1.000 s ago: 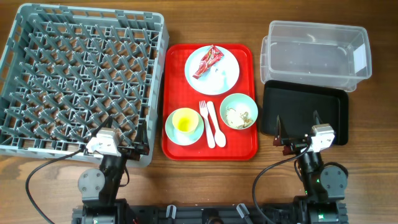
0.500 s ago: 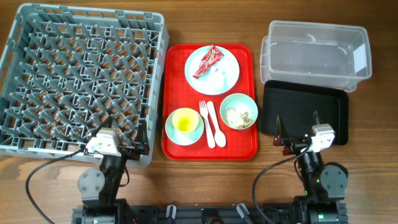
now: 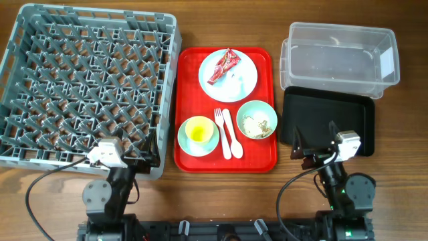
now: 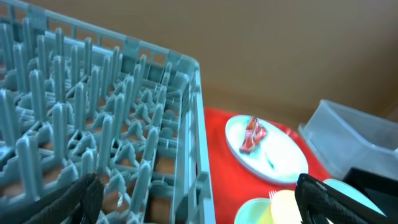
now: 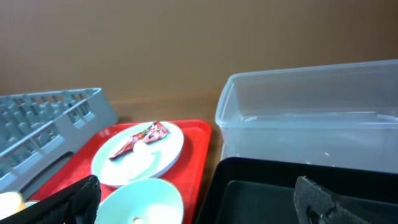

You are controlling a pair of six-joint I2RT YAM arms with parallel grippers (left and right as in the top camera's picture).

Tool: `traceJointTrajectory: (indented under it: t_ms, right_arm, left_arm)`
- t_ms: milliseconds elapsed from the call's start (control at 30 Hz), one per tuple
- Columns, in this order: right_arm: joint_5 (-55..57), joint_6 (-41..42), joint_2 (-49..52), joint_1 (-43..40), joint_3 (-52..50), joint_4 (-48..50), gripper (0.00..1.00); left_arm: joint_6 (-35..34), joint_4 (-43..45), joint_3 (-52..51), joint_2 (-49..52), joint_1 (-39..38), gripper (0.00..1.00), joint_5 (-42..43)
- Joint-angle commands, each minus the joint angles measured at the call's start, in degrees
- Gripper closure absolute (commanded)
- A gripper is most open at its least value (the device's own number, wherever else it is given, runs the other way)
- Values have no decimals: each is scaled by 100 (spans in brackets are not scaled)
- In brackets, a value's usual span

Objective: Sort waste into correct bins and load items into the dishwasher rack
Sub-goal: 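Move the right gripper over the white plate toward the tissue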

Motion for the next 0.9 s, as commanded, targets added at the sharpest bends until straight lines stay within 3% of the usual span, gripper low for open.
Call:
traceJointTrajectory:
  t_ms: [0,200,433,667,867]
  right_arm:
    - [-402,-122,525,44,732,-247,0]
    - [-756,-164,1941,44,2085,-1121,0]
    - [-1290,-1169,4122,44,4548,-2472,0]
    - [-898,-1405,6714,44,7803,-5309,0]
    - [-1626,-1377,7608,46,7934,-5377,0]
  left_arm:
    - [203,-560,789,442,-31,0,-334]
    - [227,-1829,2013,1641,-31,0,-807]
    - [223,-2710,3161,3241,-33,0,-807]
    - [223,-2745,3412,3803,-33,0,-807]
    - [223,-2745,3412,3792,-33,0,-807]
